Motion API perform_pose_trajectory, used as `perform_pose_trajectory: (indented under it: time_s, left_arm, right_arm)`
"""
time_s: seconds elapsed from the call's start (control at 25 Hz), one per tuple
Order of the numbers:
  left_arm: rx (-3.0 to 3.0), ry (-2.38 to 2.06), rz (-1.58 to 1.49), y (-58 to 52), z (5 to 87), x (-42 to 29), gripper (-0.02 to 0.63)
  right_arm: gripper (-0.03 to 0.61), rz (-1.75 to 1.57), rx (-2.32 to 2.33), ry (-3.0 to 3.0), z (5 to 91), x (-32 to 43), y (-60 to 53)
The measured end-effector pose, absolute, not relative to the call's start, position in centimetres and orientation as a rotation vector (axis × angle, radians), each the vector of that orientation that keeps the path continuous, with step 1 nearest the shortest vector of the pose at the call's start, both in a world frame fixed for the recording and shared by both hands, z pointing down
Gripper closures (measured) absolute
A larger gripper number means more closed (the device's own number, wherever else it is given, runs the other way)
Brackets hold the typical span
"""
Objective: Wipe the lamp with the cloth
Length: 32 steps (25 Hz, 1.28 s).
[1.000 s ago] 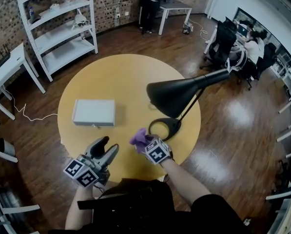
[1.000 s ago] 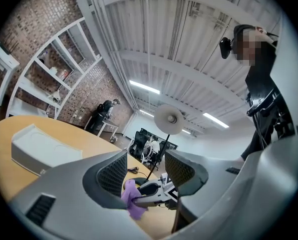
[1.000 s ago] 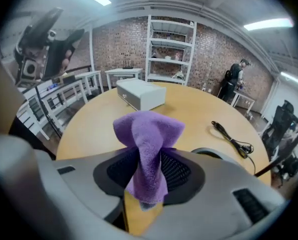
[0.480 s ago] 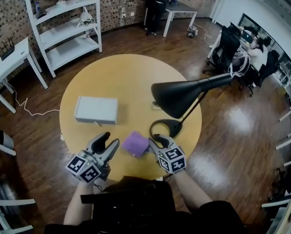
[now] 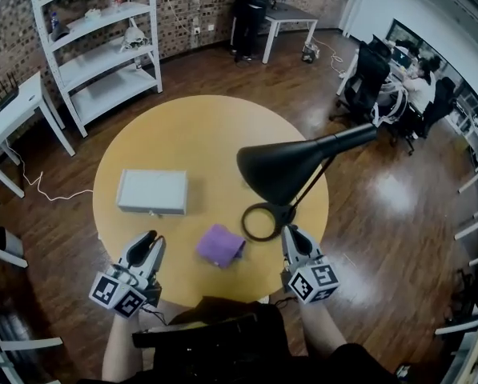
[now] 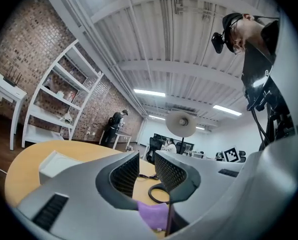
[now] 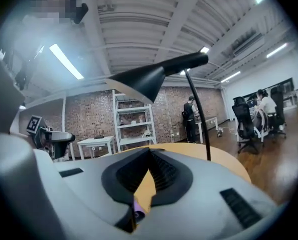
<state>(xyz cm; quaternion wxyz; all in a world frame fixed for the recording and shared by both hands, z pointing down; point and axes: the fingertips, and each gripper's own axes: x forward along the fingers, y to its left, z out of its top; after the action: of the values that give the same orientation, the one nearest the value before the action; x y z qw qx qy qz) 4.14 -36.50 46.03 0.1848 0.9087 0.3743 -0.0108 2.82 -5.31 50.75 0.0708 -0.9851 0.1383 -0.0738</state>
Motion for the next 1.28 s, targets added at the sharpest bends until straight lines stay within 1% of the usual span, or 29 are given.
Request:
perform_pose_trajectory:
  time_s: [0.12, 0.28, 0.76, 1.28]
  left_arm:
    - [2.594, 1.017, -0.115, -37.1, 44.7, 4.3, 0.528]
    - [2.600, 0.999, -0.152, -37.0, 44.4, 4.4, 0.528]
    - [2.587, 1.043, -0.173, -35.8, 43.5, 4.8, 0.528]
    - [2.522, 0.932, -0.117, -37.7, 45.4, 4.5, 0.528]
  right_arm:
    - [0.575, -0.131, -2.984, 0.338, 48.9, 1.9, -4.0]
    - [0.576, -0.072, -3.012, 0.266, 47.8, 0.8, -2.5]
    - [0.577, -0.055, -3.015, 0.232, 45.7, 1.3, -1.5]
    - [0.577, -0.073, -2.964, 0.297, 45.9, 1.5, -3.9]
